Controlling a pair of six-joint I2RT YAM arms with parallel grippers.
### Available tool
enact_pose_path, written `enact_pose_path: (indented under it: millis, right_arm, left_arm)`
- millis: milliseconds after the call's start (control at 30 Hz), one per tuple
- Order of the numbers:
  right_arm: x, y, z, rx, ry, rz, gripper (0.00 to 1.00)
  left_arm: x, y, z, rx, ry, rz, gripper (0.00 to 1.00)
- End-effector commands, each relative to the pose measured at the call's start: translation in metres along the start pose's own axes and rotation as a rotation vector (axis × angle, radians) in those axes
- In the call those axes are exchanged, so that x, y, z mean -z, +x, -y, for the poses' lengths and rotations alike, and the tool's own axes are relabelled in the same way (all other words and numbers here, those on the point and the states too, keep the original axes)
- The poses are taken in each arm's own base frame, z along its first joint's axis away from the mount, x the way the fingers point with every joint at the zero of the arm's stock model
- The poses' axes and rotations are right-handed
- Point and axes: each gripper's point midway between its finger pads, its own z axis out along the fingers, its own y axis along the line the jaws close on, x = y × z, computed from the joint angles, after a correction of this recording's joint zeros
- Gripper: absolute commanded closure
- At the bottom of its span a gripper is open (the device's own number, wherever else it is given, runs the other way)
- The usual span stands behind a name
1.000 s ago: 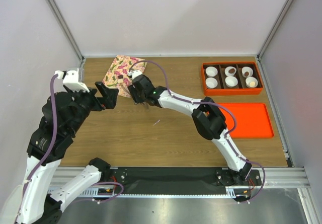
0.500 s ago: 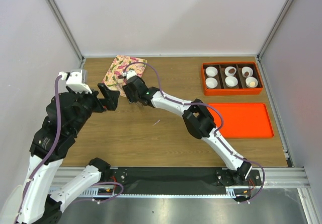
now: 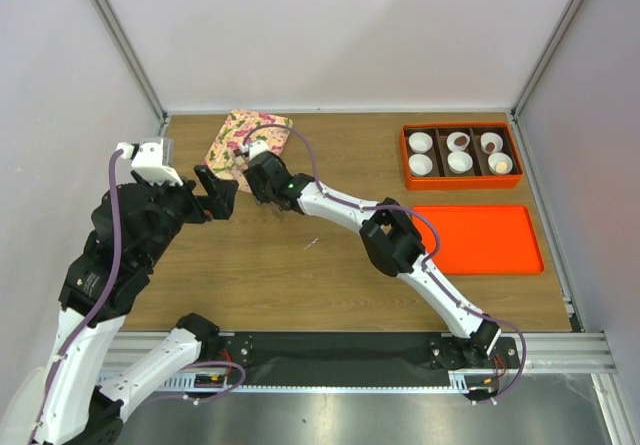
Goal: Pack the chocolate
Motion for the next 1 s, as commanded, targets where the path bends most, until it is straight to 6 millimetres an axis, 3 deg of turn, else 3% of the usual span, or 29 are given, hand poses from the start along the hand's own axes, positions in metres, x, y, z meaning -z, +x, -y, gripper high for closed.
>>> enact_pose_path:
  millis: [0,67,133,200,400,433,500,633,733,800,833,867,900,933,967]
  right_arm:
    - [0.023,-0.047,-0.004,0.015,0.000,0.101,0.58]
    - [0.037,-0.063,-0.005,0.017,-0.003,0.131,0.58]
    - [0.043,-0.061,0.001,0.031,0.009,0.125,0.59]
    - [0.056,-0.075,0.004,0.032,0.015,0.153,0.59]
    - [0.077,-0.079,0.012,0.043,0.019,0.161,0.61]
    - [0.091,-0.092,0.015,0.035,0.017,0.187,0.61]
    - [0.097,-0.088,0.020,0.023,0.014,0.183,0.62]
    - [0.133,-0.110,0.033,-0.013,0.011,0.217,0.62]
    - [0.148,-0.096,0.058,-0.019,0.062,0.178,0.63]
    - [0.176,-0.108,0.077,-0.036,0.090,0.211,0.63]
    - [0.178,-0.089,0.089,-0.036,0.118,0.175,0.63]
    - [0.199,-0.099,0.098,-0.054,0.129,0.203,0.63]
    - [0.205,-0.093,0.120,-0.075,0.170,0.194,0.63]
    - [0.206,-0.071,0.133,-0.087,0.196,0.150,0.63]
    - [0.214,-0.064,0.146,-0.099,0.222,0.142,0.63]
  left_arm:
    - [-0.001,-0.005,-0.002,-0.007,-0.009,0.021,0.00]
    - [-0.001,-0.005,-0.002,-0.004,-0.008,0.020,0.00]
    - [-0.001,-0.005,0.000,0.000,-0.003,0.022,0.00]
    - [-0.001,-0.008,0.001,0.004,0.001,0.027,0.00]
    - [0.001,-0.009,0.002,0.011,0.005,0.031,0.00]
    - [0.001,-0.009,0.001,0.011,0.005,0.029,0.00]
    - [0.001,-0.007,0.001,0.012,0.002,0.027,0.00]
    - [0.000,-0.005,0.000,0.012,0.000,0.021,0.00]
    - [-0.001,-0.004,0.000,0.009,0.000,0.016,0.00]
    - [-0.002,-0.002,0.000,0.008,-0.001,0.017,0.00]
    - [-0.003,-0.001,0.001,0.008,0.004,0.012,0.00]
    - [-0.004,0.000,0.001,0.008,0.004,0.013,0.00]
    - [-0.005,0.001,0.001,0.006,0.006,0.010,0.00]
    - [-0.005,0.001,0.002,0.006,0.010,0.010,0.00]
    - [-0.006,0.002,0.003,0.007,0.015,0.007,0.00]
